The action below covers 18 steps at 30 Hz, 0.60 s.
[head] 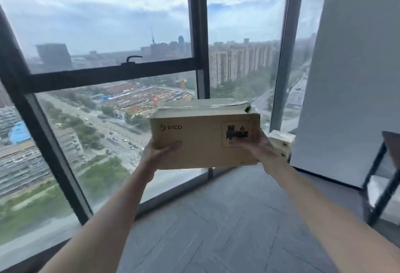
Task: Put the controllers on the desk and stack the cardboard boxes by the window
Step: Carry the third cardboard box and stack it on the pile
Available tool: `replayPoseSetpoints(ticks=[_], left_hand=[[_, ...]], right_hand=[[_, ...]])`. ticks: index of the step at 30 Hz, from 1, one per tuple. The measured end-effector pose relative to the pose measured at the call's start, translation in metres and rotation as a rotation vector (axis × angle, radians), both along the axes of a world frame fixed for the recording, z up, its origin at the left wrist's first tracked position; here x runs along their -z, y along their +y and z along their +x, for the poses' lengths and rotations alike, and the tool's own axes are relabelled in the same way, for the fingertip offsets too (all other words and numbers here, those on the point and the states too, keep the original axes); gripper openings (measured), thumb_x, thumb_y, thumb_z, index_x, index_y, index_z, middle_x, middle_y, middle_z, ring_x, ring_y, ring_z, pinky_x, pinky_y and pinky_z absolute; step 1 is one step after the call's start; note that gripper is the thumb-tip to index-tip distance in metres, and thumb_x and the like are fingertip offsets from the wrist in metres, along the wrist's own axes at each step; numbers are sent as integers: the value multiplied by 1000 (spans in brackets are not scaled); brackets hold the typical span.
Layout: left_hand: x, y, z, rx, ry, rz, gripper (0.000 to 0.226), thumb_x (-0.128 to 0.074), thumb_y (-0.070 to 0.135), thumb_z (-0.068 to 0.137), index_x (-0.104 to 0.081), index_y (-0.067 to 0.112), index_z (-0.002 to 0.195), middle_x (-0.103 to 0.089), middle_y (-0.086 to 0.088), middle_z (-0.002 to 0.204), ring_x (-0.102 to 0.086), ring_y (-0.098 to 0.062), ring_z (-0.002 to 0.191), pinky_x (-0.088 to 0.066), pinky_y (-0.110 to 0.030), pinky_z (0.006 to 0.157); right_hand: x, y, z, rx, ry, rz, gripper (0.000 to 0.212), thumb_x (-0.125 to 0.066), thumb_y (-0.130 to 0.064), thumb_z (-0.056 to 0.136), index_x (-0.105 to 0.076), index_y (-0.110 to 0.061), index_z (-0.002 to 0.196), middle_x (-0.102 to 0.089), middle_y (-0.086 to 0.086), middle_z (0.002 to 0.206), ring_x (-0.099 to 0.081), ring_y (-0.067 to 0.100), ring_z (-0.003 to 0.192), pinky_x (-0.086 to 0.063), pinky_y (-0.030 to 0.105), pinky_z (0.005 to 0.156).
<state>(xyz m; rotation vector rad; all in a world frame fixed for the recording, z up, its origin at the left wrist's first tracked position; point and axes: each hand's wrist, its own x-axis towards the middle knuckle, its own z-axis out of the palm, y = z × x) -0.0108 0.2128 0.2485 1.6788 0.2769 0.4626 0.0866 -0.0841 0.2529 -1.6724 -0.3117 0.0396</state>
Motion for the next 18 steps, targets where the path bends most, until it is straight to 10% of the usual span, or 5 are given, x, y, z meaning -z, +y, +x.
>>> replayPoseSetpoints(ticks=[13,18], left_hand=[[-7,-121,324,226,55,-5,75,-92,44,55,-67,19,121,-76,-4,105,-73,-24,91,-54,-25,47],[20,-127,466,320,74,-17,82,-91,55,50,-66,23,121,-76,-2,107,-73,-26,96,-63,-51,70]], right_hand=[[-7,-143,268,167,20,-57,74,-87,-41,75,-51,-33,138,-66,-8,129,-58,18,122,-45,48,109],[3,-161,382,243,12,-112,70,-84,-47,75,-53,-34,136,-66,-10,125,-60,18,120,-48,43,105]])
